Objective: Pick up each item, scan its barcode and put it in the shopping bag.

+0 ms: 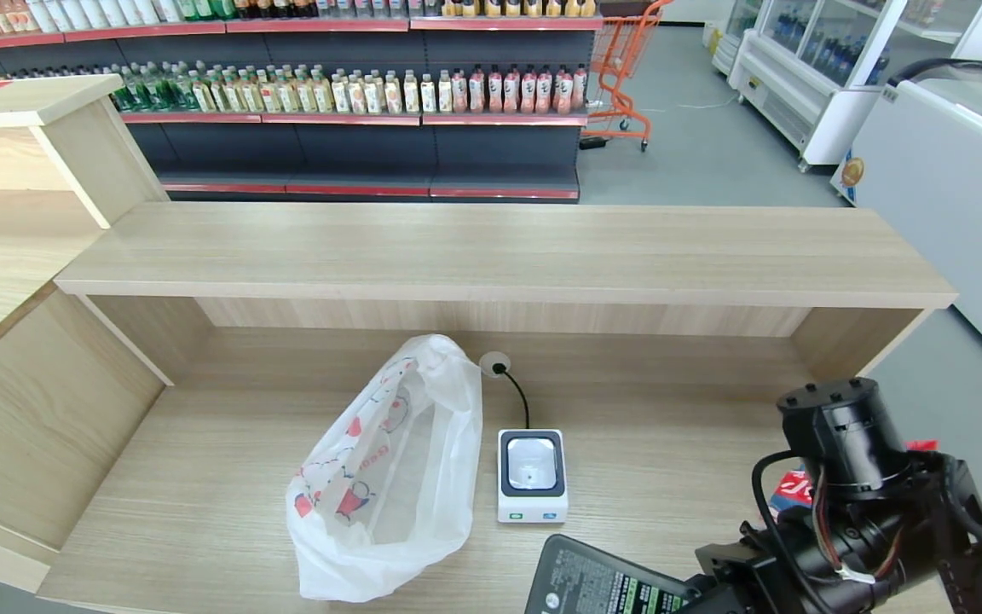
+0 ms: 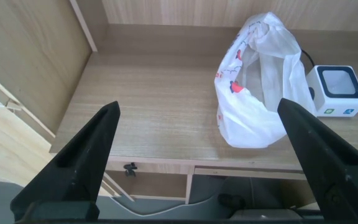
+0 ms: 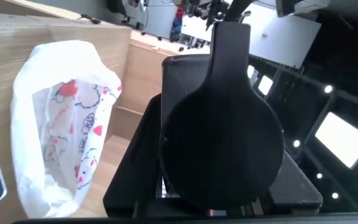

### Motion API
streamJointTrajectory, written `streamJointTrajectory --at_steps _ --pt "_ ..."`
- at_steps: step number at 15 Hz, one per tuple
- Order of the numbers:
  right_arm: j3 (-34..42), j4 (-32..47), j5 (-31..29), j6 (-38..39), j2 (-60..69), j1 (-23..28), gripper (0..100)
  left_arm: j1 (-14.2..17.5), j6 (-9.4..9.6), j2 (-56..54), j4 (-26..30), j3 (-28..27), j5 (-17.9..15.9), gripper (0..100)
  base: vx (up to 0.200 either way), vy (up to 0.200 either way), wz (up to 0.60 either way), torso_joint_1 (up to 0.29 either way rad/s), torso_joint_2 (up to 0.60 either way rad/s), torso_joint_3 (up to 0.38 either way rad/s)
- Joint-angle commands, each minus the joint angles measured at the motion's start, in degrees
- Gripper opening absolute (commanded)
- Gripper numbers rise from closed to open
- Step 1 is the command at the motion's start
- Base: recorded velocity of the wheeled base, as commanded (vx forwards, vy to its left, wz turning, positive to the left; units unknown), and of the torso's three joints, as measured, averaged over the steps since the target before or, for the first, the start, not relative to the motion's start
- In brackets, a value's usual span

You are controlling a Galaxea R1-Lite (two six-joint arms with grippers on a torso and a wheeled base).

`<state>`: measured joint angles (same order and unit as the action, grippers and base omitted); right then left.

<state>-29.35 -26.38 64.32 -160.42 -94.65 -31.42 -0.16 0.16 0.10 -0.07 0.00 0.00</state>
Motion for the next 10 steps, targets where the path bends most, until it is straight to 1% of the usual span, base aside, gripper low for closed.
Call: streamJointTrajectory --at_steps 1,10 --pt "-0.5 -1.0 0.2 -1.2 -1.9 0.0 0 0.0 0.02 0.0 0.0 0.0 0.0 100 0.000 0.000 0.00 0.000 0.00 0.000" --pt "-0.9 -1.7 0.1 -1.2 -3.1 0.3 0 0.0 0.02 0.0 0.0 0.0 0.0 100 0.000 0.000 0.00 0.000 0.00 0.000"
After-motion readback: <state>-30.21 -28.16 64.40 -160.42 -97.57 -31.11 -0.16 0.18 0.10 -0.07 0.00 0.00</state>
